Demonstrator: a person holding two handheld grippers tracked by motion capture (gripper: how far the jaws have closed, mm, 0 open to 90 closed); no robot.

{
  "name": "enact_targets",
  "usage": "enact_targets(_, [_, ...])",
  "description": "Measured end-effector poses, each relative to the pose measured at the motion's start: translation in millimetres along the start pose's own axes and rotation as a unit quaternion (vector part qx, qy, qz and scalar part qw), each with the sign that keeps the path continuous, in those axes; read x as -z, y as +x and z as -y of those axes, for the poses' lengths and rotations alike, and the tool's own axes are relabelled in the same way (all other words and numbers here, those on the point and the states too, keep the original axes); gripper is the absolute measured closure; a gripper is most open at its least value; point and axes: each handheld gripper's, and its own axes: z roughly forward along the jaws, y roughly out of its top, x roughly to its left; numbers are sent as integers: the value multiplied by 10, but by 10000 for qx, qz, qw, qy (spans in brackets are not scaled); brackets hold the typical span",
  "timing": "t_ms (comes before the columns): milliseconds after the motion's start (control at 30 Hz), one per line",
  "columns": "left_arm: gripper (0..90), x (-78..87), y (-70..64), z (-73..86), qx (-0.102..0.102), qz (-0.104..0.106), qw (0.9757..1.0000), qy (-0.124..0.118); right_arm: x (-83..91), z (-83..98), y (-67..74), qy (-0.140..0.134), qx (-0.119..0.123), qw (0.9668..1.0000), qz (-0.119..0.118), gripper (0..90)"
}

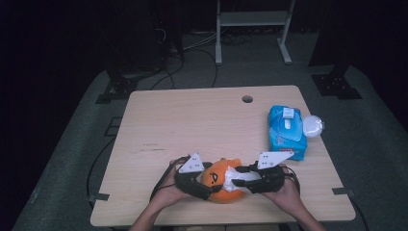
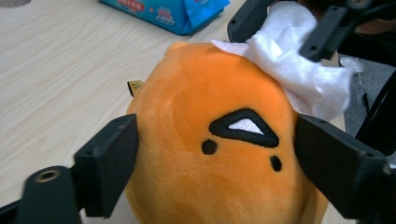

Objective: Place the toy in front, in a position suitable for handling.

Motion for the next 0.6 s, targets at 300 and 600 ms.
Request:
enact_targets(300, [328, 6, -10, -6, -56, 85, 9999, -58, 123, -21, -27, 260, -329, 9990, 170, 810])
enact_targets(600, [382, 1, 15, 5, -106, 100, 9999, 2, -26, -133, 196, 294, 315, 9987, 260, 819])
